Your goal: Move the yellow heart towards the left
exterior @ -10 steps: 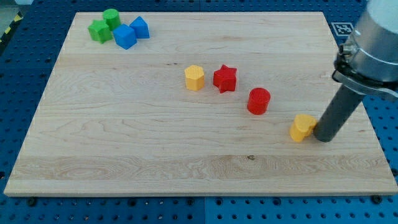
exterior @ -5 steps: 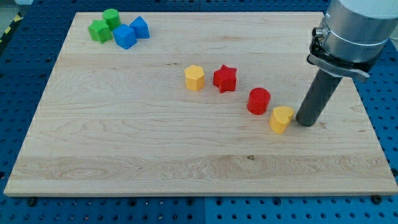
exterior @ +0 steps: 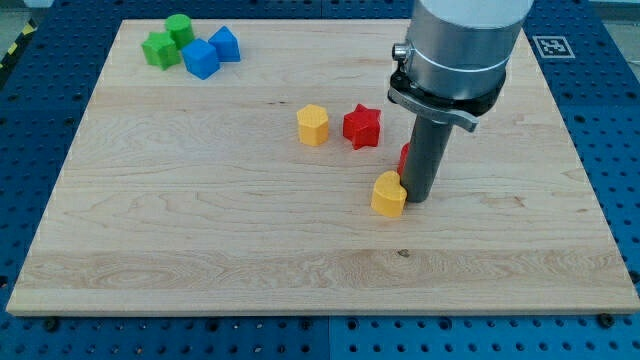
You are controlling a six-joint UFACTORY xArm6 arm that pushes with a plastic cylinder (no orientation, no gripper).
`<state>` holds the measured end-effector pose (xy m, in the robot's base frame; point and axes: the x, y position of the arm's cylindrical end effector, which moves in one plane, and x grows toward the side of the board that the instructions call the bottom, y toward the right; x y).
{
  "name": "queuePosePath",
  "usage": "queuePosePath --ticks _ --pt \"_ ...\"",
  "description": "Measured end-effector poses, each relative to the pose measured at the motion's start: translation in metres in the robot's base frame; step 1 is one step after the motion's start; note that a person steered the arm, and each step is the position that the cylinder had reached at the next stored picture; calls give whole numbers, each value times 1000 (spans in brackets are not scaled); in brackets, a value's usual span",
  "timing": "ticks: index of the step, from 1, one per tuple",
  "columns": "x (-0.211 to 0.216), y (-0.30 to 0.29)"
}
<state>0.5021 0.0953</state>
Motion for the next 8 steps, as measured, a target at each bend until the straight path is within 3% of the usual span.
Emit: queuePosePath --ticks 3,5,7,8 --pt "24 4" --pt "2 -50" --pt "3 -115" --pt "19 -118"
